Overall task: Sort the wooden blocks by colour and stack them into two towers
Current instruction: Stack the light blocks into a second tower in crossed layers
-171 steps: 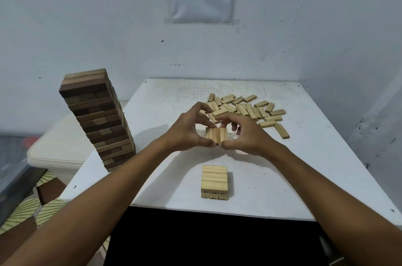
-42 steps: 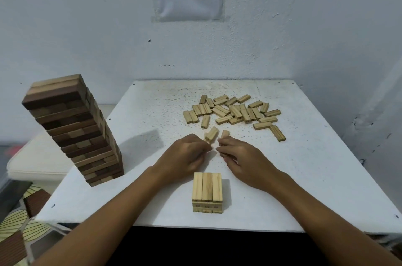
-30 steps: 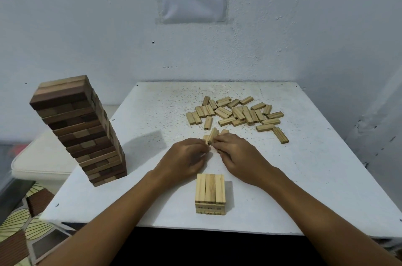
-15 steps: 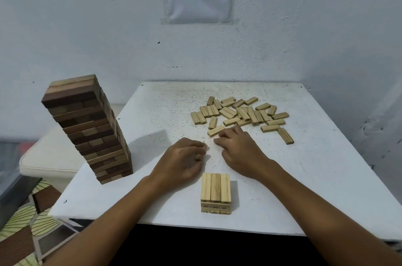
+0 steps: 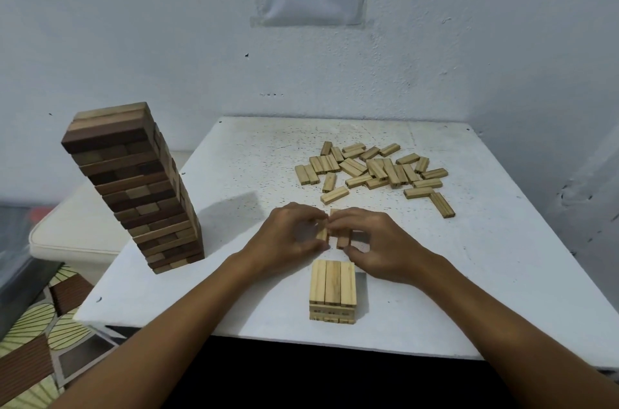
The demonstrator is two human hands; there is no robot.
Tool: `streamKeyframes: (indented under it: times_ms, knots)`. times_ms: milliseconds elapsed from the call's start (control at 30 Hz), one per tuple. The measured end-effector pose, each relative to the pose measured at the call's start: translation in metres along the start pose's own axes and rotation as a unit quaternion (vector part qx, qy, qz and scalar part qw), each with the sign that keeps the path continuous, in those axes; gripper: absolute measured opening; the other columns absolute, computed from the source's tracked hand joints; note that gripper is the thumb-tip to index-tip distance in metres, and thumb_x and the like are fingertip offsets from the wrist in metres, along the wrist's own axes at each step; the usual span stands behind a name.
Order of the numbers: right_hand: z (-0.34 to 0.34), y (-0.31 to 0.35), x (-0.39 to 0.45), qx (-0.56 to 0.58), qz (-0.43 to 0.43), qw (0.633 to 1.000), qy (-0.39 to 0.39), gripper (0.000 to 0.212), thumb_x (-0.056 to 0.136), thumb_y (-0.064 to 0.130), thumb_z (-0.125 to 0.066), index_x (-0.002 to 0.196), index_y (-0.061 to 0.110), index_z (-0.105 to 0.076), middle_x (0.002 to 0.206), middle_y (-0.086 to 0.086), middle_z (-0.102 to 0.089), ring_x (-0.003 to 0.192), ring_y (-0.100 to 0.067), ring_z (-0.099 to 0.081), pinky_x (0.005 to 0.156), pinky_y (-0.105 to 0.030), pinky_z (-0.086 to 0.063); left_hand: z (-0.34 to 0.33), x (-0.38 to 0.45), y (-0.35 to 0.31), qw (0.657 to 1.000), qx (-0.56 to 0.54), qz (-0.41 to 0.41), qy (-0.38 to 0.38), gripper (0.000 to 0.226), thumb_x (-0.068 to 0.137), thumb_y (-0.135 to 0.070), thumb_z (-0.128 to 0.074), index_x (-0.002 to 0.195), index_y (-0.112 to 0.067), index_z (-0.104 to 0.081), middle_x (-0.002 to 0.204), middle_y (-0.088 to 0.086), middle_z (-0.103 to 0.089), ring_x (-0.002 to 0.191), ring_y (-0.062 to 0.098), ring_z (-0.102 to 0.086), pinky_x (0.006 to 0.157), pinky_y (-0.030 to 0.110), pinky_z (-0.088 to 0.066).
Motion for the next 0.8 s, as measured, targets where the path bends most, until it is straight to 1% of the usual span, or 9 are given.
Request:
streamKeyframes:
  times_ms: [67,167,267,367,433,467,567,700,800]
  knots:
    - [0.004,-0.003,-0.001,-0.012,-0.016,1.000,-0.011,0.046,0.082,0.010,-0.069,0.127,0.020,-0.063,0.132,0.006,-0.056,0.124,-0.003,-0.048,0.102,-0.023,-0.045,-0.001,0.001,-0.002,1.000,-0.001,0.015,0.001,0.048,0.074,-0.032,-0.082,0.118,-0.018,-0.068,0.110,-0.002,-0.068,0.103,0.013,-0.058,0.086,0.031,-0.048]
    - [0.012,-0.009,-0.002,-0.033,-0.062,0.997,-0.016,0.052,0.081,0.013,-0.068,0.131,0.025,-0.059,0.140,0.007,-0.050,0.132,-0.007,-0.042,0.109,-0.031,-0.039,-0.003,0.004,-0.004,1.000,-0.014,0.017,0.011,0.042,0.075,-0.035,-0.079,0.112,-0.016,-0.073,0.117,-0.001,-0.067,0.109,0.011,-0.057,0.090,0.028,-0.045]
    - [0.016,-0.014,0.001,-0.061,-0.080,0.995,-0.002,0.045,0.084,0.012,-0.066,0.128,0.021,-0.063,0.142,0.006,-0.051,0.133,-0.009,-0.042,0.110,-0.035,-0.038,-0.006,0.009,-0.007,1.000,0.000,0.012,0.023,0.031,0.078,-0.035,-0.079,0.102,-0.016,-0.077,0.119,0.002,-0.067,0.112,0.013,-0.057,0.092,0.030,-0.045]
    - [0.017,-0.014,0.006,-0.097,-0.065,0.993,0.006,0.036,0.088,0.017,-0.067,0.123,0.019,-0.067,0.135,0.006,-0.058,0.126,-0.009,-0.047,0.105,-0.035,-0.042,-0.008,0.013,-0.009,0.999,0.006,0.019,0.027,0.038,0.072,-0.041,-0.083,0.099,-0.015,-0.077,0.121,0.003,-0.066,0.113,0.011,-0.057,0.090,0.022,-0.042]
    - [0.018,-0.013,0.008,-0.100,-0.060,0.993,-0.006,0.031,0.087,0.020,-0.069,0.118,0.018,-0.069,0.124,0.006,-0.063,0.117,-0.009,-0.052,0.099,-0.034,-0.045,-0.009,0.014,-0.010,1.000,0.004,0.020,0.023,0.043,0.066,-0.043,-0.086,0.098,-0.015,-0.078,0.122,0.003,-0.065,0.112,0.009,-0.057,0.086,0.014,-0.040]
    - [0.019,-0.012,0.009,-0.096,-0.061,0.993,-0.012,0.030,0.086,0.021,-0.070,0.116,0.017,-0.069,0.119,0.007,-0.064,0.112,-0.008,-0.053,0.096,-0.033,-0.047,-0.010,0.014,-0.011,1.000,0.004,0.019,0.022,0.045,0.064,-0.044,-0.087,0.097,-0.014,-0.078,0.121,0.003,-0.065,0.112,0.008,-0.057,0.085,0.014,-0.041]
    - [0.018,-0.009,0.010,-0.086,-0.063,0.994,-0.022,0.030,0.084,0.022,-0.072,0.113,0.018,-0.069,0.104,0.007,-0.063,0.097,-0.007,-0.055,0.085,-0.031,-0.051,-0.010,0.016,-0.013,1.000,0.009,0.012,0.028,0.051,0.064,-0.034,-0.088,0.108,-0.011,-0.074,0.123,0.006,-0.064,0.114,0.014,-0.058,0.087,0.021,-0.045]
    - [0.013,-0.006,0.008,-0.082,-0.071,0.993,-0.041,0.030,0.081,0.021,-0.076,0.110,0.015,-0.070,0.096,0.005,-0.062,0.087,-0.006,-0.056,0.076,-0.026,-0.050,-0.007,0.020,-0.012,0.999,-0.028,0.026,0.033,0.064,0.064,-0.010,-0.082,0.125,-0.014,-0.062,0.121,-0.002,-0.062,0.105,0.008,-0.060,0.083,0.012,-0.046]
    - [0.008,-0.005,0.006,-0.089,-0.082,0.991,-0.048,0.029,0.082,0.023,-0.076,0.109,0.015,-0.071,0.096,0.006,-0.063,0.084,-0.006,-0.057,0.073,-0.021,-0.047,-0.003,0.021,-0.014,0.997,-0.054,0.029,0.056,0.068,0.068,-0.004,-0.078,0.131,-0.016,-0.057,0.121,-0.006,-0.060,0.111,0.004,-0.058,0.090,0.010,-0.046]
Point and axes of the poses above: each hand's wrist, its own x-axis towards the middle knuckle, its own z-axis out of the back of the hand, y = z × x, the point moved 2 cm from there along x, towards the middle knuckle
